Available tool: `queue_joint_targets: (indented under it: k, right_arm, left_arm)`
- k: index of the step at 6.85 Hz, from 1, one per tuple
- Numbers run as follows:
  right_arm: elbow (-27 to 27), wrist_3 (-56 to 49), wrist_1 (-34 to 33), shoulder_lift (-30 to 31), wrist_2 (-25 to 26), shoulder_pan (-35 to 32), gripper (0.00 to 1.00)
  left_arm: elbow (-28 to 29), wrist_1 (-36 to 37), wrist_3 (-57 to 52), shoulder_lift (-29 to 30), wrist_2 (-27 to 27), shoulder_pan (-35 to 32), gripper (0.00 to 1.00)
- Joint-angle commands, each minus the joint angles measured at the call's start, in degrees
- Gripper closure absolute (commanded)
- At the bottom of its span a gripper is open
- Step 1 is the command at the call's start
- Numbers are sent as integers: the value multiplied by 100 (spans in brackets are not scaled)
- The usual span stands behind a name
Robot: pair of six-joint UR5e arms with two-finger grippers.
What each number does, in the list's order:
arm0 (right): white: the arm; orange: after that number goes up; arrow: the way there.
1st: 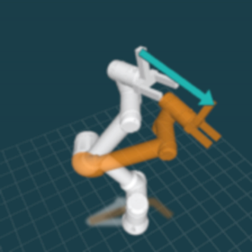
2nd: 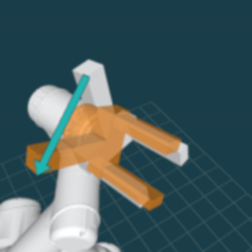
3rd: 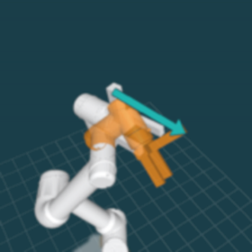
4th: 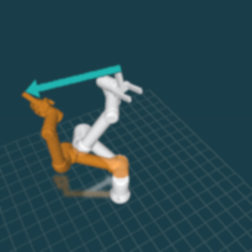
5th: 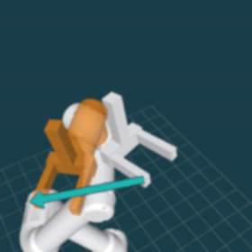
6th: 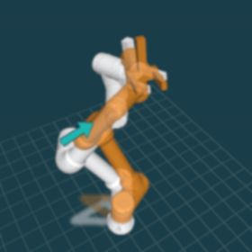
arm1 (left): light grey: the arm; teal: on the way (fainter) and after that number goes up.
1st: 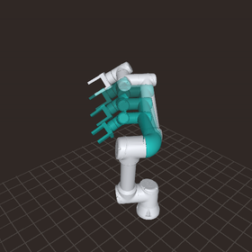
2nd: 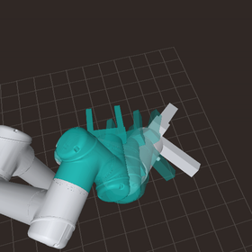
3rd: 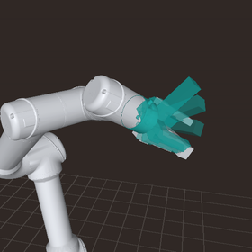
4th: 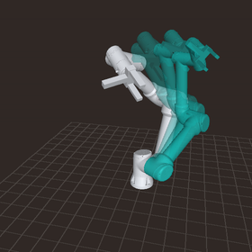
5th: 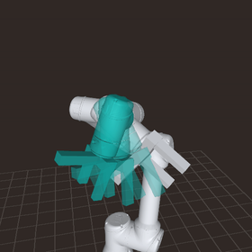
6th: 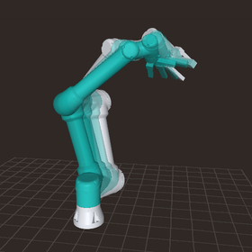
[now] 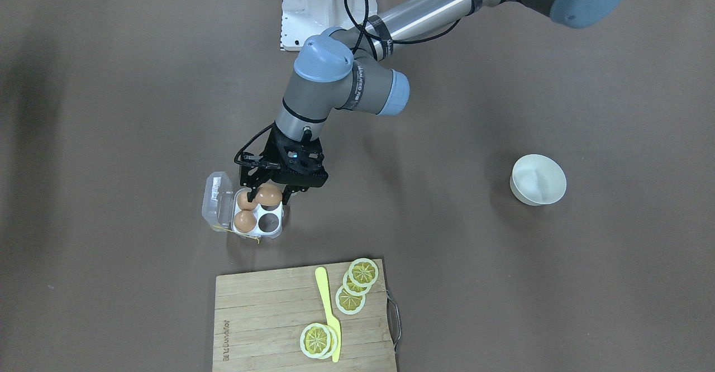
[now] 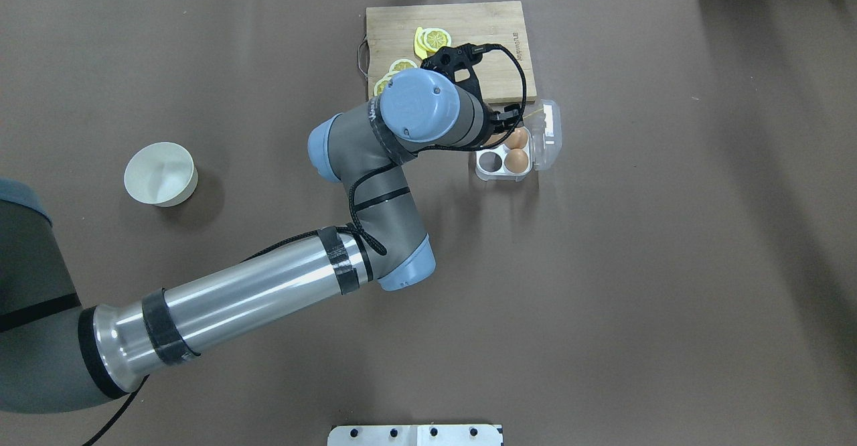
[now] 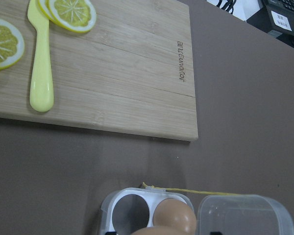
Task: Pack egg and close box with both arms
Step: 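Lower the egg into an empty carton slot and open the left gripper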
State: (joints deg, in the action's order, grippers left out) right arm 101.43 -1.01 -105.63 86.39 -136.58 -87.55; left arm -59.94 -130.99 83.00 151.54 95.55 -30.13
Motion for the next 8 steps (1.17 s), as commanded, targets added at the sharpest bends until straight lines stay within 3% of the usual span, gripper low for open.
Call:
queue_joint_targets:
  k: [1, 4, 5, 6, 7, 8]
  right_arm:
    - [-9, 4, -27, -17, -9, 62, 0]
    - [-44, -4, -27, -26, 8, 115, 0]
    - [-44, -4, -36, -26, 0, 115, 0]
    - [-53, -13, -19, -26, 8, 106, 0]
    - [-27, -13, -36, -26, 0, 106, 0]
    - [8, -5, -36, -26, -1, 115, 0]
  left_arm:
    - [114, -6, -3, 33, -168, 139, 56]
    - [640, -208, -135, 323, -334, 139, 56]
    - [659, -208, -135, 323, -335, 139, 48]
    - [668, -208, -135, 315, -335, 131, 23]
    - [659, -217, -187, 297, -335, 96, 3]
    - [589, -208, -292, 280, -204, -35, 3]
